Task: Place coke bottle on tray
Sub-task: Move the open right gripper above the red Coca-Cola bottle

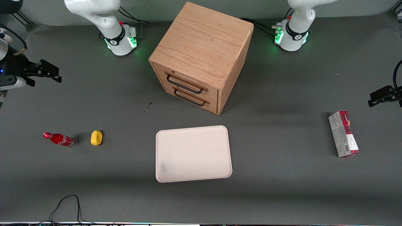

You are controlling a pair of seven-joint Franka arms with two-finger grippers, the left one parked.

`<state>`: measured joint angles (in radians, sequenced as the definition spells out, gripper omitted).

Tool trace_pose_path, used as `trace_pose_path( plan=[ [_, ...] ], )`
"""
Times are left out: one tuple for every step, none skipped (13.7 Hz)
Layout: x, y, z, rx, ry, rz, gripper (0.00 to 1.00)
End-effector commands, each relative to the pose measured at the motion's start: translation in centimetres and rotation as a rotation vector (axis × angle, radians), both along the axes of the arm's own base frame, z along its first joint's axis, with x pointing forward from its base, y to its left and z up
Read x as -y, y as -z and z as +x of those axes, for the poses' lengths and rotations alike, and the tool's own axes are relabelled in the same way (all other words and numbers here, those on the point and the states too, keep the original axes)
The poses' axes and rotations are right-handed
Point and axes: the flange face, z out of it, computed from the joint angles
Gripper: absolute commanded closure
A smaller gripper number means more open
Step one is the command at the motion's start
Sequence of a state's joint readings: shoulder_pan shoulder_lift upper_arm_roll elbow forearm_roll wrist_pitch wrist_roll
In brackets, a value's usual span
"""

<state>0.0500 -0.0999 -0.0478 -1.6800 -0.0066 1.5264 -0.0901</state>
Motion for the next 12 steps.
trace_pose_path(
  plan=[
    [-0.20,-0.40,0.50,-0.013,0.036,-0.006,0.00],
    [-0.20,-0.46,0.49,-0.014,0.036,-0.006,0.00],
    [-0.36,-0.16,0.50,-0.021,0.033,-0.006,0.00],
    [-0.36,-0.10,0.42,-0.029,0.036,-0.007,0.00],
    [-0.35,-0.05,0.35,-0.035,0.034,-0.007,0.00],
    [-0.03,-0.02,0.31,-0.038,0.040,-0.006,0.00],
    [0.13,-0.04,0.18,-0.044,0.043,-0.004,0.00],
    [0.15,-0.08,0.13,-0.047,0.043,-0.006,0.00],
    [0.15,-0.14,0.07,-0.047,0.043,-0.006,0.00],
    [0.15,-0.04,0.08,-0.052,0.043,-0.006,0.00],
    [0.07,0.12,0.10,-0.057,0.042,-0.006,0.00],
    [0.06,0.13,0.08,-0.058,0.042,-0.006,0.00]
  ],
)
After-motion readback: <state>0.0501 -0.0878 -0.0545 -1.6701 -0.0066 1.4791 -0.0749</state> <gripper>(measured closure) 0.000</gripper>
